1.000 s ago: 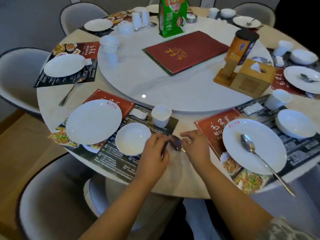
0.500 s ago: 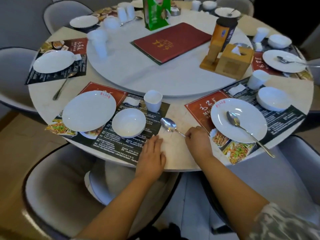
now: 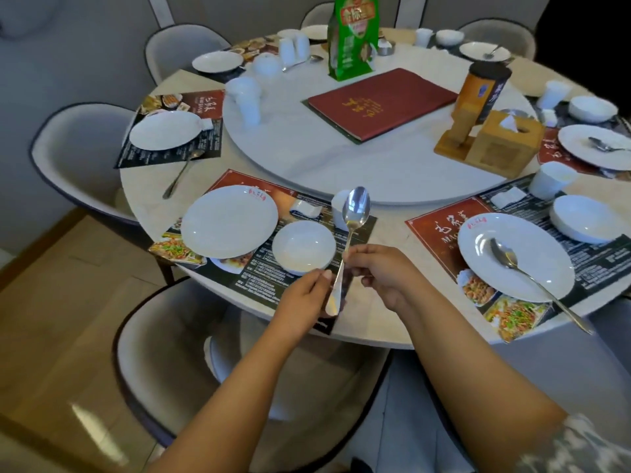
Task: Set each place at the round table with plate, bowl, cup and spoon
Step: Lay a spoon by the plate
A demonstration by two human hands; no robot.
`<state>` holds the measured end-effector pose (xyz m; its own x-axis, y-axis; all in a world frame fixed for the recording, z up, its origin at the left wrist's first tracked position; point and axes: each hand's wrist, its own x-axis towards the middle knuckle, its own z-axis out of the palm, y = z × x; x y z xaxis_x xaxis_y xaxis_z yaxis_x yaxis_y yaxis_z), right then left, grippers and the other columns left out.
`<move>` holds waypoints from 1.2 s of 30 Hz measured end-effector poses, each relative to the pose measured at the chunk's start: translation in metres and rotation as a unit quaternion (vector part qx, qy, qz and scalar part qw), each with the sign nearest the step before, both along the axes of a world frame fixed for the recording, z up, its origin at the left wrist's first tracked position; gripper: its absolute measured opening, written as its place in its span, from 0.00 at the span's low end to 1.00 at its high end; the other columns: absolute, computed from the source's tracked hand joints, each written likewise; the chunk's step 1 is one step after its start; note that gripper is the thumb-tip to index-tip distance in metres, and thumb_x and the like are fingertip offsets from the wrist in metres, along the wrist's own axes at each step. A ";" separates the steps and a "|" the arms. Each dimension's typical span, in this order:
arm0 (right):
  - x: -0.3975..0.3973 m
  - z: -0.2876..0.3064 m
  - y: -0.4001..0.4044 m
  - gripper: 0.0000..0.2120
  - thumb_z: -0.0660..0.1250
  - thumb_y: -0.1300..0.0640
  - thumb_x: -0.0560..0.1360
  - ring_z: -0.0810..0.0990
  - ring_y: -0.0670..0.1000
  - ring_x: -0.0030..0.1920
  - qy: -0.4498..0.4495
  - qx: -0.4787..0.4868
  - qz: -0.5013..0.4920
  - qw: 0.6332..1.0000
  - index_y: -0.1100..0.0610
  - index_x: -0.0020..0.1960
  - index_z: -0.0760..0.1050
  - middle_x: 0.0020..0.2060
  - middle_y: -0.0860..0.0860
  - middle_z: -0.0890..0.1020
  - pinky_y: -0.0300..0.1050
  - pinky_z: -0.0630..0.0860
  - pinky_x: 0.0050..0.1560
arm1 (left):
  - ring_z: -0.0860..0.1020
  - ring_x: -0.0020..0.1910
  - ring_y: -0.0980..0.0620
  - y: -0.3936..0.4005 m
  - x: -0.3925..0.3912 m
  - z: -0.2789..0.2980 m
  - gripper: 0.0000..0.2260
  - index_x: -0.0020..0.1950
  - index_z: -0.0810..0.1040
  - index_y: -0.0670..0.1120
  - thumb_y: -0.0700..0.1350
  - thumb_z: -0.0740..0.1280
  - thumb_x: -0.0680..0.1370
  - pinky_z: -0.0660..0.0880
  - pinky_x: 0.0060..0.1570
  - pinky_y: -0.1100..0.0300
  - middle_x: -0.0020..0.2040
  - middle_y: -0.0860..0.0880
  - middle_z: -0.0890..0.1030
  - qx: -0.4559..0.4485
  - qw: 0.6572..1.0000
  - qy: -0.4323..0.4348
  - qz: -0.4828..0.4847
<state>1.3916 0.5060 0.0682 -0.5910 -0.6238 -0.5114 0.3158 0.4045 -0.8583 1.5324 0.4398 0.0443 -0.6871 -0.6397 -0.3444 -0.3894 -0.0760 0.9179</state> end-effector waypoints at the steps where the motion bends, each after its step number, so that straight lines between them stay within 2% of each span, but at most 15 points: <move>1: 0.007 0.002 -0.012 0.03 0.71 0.64 0.71 0.75 0.50 0.39 -0.001 -0.009 -0.003 1.000 0.58 0.42 0.82 0.37 0.53 0.82 0.41 0.69 0.35 | 0.83 0.44 0.51 -0.007 0.006 0.004 0.13 0.56 0.78 0.44 0.49 0.57 0.83 0.80 0.47 0.56 0.45 0.45 0.83 0.017 1.000 0.010 0.007; 3: 0.022 0.003 -0.039 0.01 0.71 0.63 0.71 0.74 0.49 0.37 -0.002 -0.026 -0.008 1.000 0.58 0.42 0.81 0.36 0.52 0.82 0.41 0.69 0.35 | 0.82 0.37 0.52 -0.026 0.020 0.007 0.12 0.56 0.77 0.43 0.48 0.57 0.83 0.80 0.43 0.57 0.38 0.46 0.81 0.035 0.999 0.025 0.009; 5: 0.038 0.002 -0.068 0.02 0.71 0.63 0.71 0.74 0.48 0.36 -0.004 -0.034 -0.012 0.999 0.57 0.41 0.81 0.35 0.52 0.81 0.40 0.68 0.33 | 0.78 0.32 0.54 -0.048 0.035 0.005 0.10 0.53 0.75 0.44 0.47 0.57 0.83 0.78 0.37 0.59 0.34 0.48 0.77 0.007 1.000 0.029 0.000; 9: 0.072 -0.006 -0.119 0.05 0.67 0.62 0.75 0.77 0.49 0.38 0.025 -0.074 -0.024 0.997 0.57 0.44 0.81 0.38 0.52 0.83 0.40 0.72 0.36 | 0.70 0.27 0.56 -0.100 0.061 -0.001 0.10 0.46 0.71 0.49 0.47 0.54 0.84 0.70 0.29 0.63 0.31 0.52 0.71 -0.037 0.998 0.052 0.012; 11: 0.093 -0.014 -0.139 0.07 0.64 0.59 0.78 0.81 0.48 0.45 0.148 -0.033 -0.006 0.988 0.54 0.48 0.82 0.44 0.50 0.85 0.41 0.77 0.47 | 0.67 0.26 0.55 -0.129 0.074 -0.007 0.11 0.44 0.70 0.48 0.45 0.53 0.84 0.66 0.27 0.63 0.31 0.51 0.69 -0.027 0.998 0.058 0.024; 12: 0.102 -0.020 -0.147 0.09 0.63 0.59 0.78 0.81 0.48 0.51 0.220 0.004 0.010 0.975 0.52 0.51 0.82 0.49 0.49 0.84 0.43 0.75 0.55 | 0.66 0.26 0.55 -0.142 0.081 -0.010 0.11 0.44 0.70 0.47 0.44 0.53 0.84 0.65 0.27 0.62 0.30 0.50 0.69 -0.025 0.998 0.052 0.024; 15: 0.124 -0.041 -0.165 0.13 0.61 0.62 0.79 0.75 0.51 0.63 0.362 0.100 0.067 0.924 0.53 0.60 0.79 0.63 0.50 0.78 0.43 0.67 0.66 | 0.66 0.27 0.54 -0.174 0.100 -0.021 0.11 0.45 0.70 0.45 0.44 0.52 0.84 0.64 0.28 0.60 0.32 0.49 0.68 -0.020 1.000 0.015 0.011; 18: 0.136 -0.066 -0.176 0.15 0.62 0.62 0.78 0.66 0.54 0.71 0.468 0.138 0.144 0.861 0.56 0.64 0.76 0.68 0.53 0.73 0.45 0.57 0.73 | 0.68 0.30 0.53 -0.195 0.113 -0.032 0.11 0.49 0.72 0.43 0.45 0.53 0.84 0.65 0.30 0.59 0.34 0.48 0.70 -0.013 1.000 -0.022 -0.006; 22: 0.145 -0.079 -0.179 0.15 0.63 0.64 0.77 0.61 0.54 0.74 0.486 0.135 0.133 0.853 0.58 0.63 0.77 0.69 0.55 0.72 0.42 0.52 0.74 | 0.71 0.35 0.50 -0.208 0.122 -0.043 0.13 0.51 0.74 0.44 0.48 0.53 0.83 0.68 0.39 0.54 0.36 0.47 0.73 -0.039 0.997 -0.061 -0.020; 27: 0.149 -0.081 -0.181 0.15 0.61 0.65 0.78 0.61 0.55 0.74 0.483 0.134 0.122 0.857 0.58 0.63 0.77 0.69 0.55 0.72 0.42 0.52 0.74 | 0.70 0.33 0.53 -0.214 0.126 -0.044 0.14 0.54 0.74 0.42 0.48 0.53 0.84 0.67 0.34 0.59 0.36 0.47 0.73 -0.005 0.998 -0.066 -0.016; 31: 0.149 -0.081 -0.181 0.16 0.60 0.67 0.77 0.61 0.55 0.74 0.477 0.133 0.118 0.860 0.59 0.63 0.77 0.68 0.56 0.73 0.44 0.53 0.74 | 0.68 0.31 0.53 -0.212 0.126 -0.045 0.12 0.52 0.73 0.42 0.46 0.53 0.84 0.66 0.32 0.61 0.34 0.48 0.71 0.022 0.998 -0.057 -0.007; 36: 0.151 -0.077 -0.182 0.16 0.60 0.66 0.78 0.59 0.55 0.75 0.477 0.141 0.123 0.859 0.58 0.63 0.77 0.69 0.55 0.73 0.42 0.51 0.74 | 0.71 0.34 0.53 -0.215 0.128 -0.049 0.12 0.48 0.76 0.48 0.46 0.54 0.83 0.68 0.35 0.59 0.36 0.48 0.74 -0.016 0.997 -0.080 -0.014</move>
<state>1.5421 0.3237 -0.0088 -0.6926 -0.7211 -0.0187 -0.6022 0.5922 -0.5354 1.6600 0.2243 -0.0047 -0.6427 -0.6336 -0.4307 -0.5327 -0.0344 0.8456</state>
